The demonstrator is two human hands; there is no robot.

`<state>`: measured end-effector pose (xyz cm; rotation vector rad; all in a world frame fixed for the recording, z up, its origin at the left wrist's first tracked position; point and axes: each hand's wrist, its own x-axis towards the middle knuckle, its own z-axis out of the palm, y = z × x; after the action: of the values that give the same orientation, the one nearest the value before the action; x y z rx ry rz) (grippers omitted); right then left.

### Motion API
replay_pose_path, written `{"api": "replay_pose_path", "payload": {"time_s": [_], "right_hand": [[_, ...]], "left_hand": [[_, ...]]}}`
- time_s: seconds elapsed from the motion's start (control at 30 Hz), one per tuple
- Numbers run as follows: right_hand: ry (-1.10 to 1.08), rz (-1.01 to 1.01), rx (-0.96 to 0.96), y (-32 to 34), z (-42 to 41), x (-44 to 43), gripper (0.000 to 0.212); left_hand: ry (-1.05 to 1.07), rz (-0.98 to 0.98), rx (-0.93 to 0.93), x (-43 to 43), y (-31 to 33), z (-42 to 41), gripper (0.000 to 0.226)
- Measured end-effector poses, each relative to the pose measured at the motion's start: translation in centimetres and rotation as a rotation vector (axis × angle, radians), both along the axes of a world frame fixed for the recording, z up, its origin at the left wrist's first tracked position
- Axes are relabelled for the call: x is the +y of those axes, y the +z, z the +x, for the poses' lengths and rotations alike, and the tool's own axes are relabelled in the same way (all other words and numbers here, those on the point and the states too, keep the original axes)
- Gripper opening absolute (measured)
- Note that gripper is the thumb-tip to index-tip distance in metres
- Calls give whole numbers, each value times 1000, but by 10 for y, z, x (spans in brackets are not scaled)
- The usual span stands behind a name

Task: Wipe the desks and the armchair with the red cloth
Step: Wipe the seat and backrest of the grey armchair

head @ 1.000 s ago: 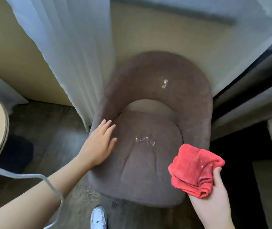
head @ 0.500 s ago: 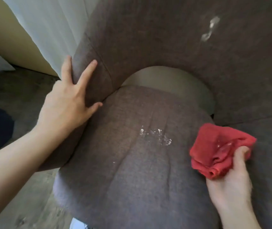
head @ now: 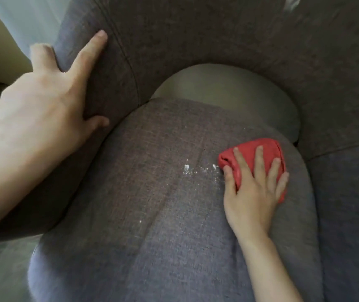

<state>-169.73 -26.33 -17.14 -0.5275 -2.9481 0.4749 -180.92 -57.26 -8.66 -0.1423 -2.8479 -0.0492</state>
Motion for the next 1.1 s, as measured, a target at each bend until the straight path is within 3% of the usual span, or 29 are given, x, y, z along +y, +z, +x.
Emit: {"api": "replay_pose_path", "payload": {"time_s": [0.5, 0.9, 1.1], "right_hand": [[-64, 25, 57, -18, -13, -12, 42], [14, -68, -70, -10, -4, -79, 45], [199, -11, -77, -18, 25, -112, 46]], "left_hand": [[-158, 52, 75, -12, -2, -10, 101], [-45, 48, -144, -2, 14, 2, 109], [-43, 68, -162, 2, 19, 9, 109]]}}
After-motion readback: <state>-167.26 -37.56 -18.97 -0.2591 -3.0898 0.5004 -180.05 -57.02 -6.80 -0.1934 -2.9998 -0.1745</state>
